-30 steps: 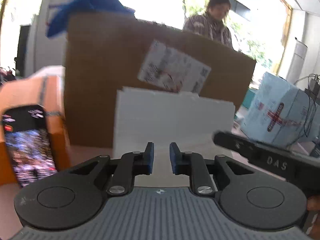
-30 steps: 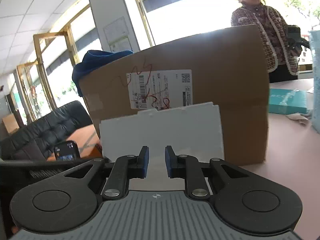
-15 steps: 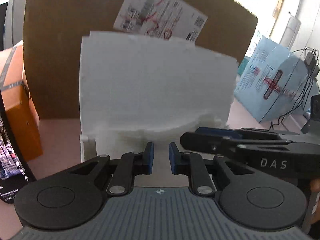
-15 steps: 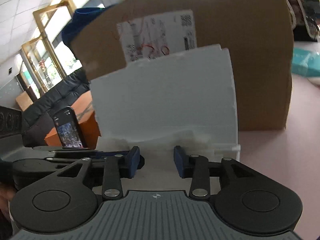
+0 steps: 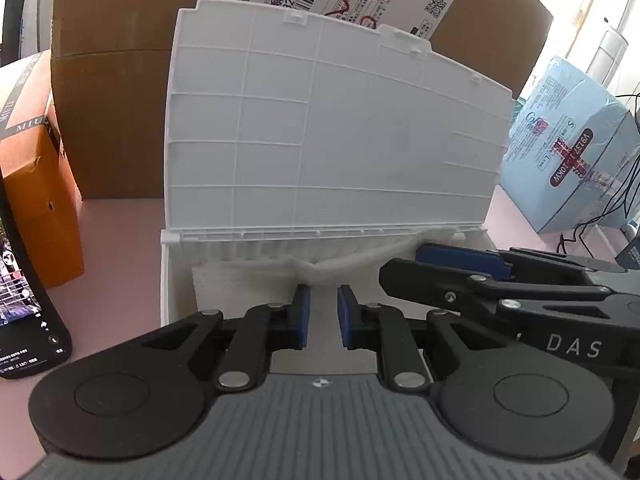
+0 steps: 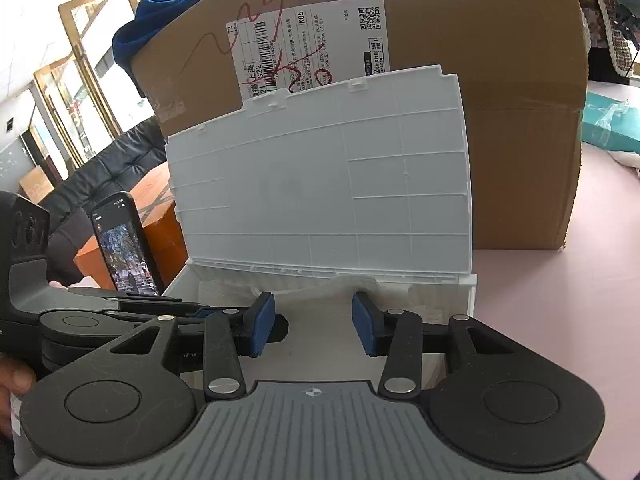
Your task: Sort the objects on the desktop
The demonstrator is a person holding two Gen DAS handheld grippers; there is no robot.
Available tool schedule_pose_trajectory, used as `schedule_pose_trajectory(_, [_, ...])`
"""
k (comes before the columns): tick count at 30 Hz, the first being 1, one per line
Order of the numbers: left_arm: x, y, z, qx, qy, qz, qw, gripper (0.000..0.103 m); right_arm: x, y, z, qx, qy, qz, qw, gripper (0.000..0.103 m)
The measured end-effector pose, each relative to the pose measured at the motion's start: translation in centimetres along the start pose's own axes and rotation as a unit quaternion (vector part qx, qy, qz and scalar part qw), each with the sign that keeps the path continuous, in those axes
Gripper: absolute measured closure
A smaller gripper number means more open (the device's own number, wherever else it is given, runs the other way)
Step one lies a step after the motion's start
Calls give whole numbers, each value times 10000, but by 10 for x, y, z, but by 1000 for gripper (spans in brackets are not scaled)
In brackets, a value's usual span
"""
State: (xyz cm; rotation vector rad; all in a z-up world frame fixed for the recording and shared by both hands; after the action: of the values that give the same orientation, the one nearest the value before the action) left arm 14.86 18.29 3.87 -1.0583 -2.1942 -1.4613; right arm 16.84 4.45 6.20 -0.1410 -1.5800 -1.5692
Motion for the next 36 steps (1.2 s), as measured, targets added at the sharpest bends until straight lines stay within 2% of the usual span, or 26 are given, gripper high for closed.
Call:
schedule_pose_trajectory(2, [1, 1, 0, 29, 65, -50, 10000, 90, 0, 0, 2, 19, 16, -4, 10000, 59])
schedule_pose_trajectory(4, [11, 3, -3, -21, 278, -276, 9992, 90, 2, 1, 1, -37, -18, -72, 10000, 44])
schedule_pose_trajectory(6, [25, 7, -11, -363, 481, -506, 9969, 89, 0, 3, -4, -279, 85, 7, 9996, 23])
schedule_pose_trajectory(9, [38, 11, -12, -466, 525, -746, 9947, 87, 1, 5, -8, -481, 322, 9, 9983, 9])
schedule_pose_trajectory(12, [49, 15, -11, -494, 548, -951, 9927, 80, 1, 5, -8, -481, 338, 10, 9983, 7])
schedule_pose_trajectory(16, [63, 20, -10, -506, 536, -1231, 9897, 52, 5, 7, -4, -445, 302, -72, 9985, 7])
schedule_pose_trajectory(19, [65, 25, -10, -416, 299, -1505, 9873, 47, 21, 14, -6, -537, 422, -458, 9966, 7])
schedule_pose_trajectory(22, [71, 27, -11, -431, 63, -1905, 9807, 35, 39, 21, -11, -648, 378, -1030, 9918, 7])
schedule_pose_trajectory(25, [67, 27, -8, -375, 102, -1912, 9808, 37, 45, 24, -14, -559, 200, -1428, 9880, 15])
schedule_pose_trajectory(26, [63, 27, -7, -357, 106, -1834, 9823, 38, 43, 23, -14, -513, 144, -1408, 9886, 31])
schedule_pose_trajectory(27, [59, 26, -5, -331, 105, -1750, 9840, 40, 40, 23, -16, -491, 122, -1330, 9898, 51])
schedule_pose_trajectory(28, [54, 25, -4, -308, 100, -1669, 9854, 46, 35, 22, -16, -464, 118, -1207, 9915, 59])
schedule_pose_trajectory(29, [50, 23, -3, -294, 85, -1586, 9869, 47, 30, 21, -16, -434, 101, -1087, 9931, 68])
schedule_pose_trajectory(36, [45, 21, -7, -357, 135, -1597, 9864, 47, 15, 9, -3, -122, 93, -568, 9983, 69])
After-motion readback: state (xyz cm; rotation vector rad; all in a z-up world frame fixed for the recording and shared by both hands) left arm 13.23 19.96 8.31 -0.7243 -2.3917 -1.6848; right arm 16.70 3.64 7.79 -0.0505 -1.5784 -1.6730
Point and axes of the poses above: each gripper's, at about its wrist camera, not at the fingertips, and x roughly against the way its jaws point, z to its left, y to its top, the point moved 6 cm from there along -x, roughly the way its jaws point, and after that the axes turned 15 degrees about -y, right-handed, at the moved point
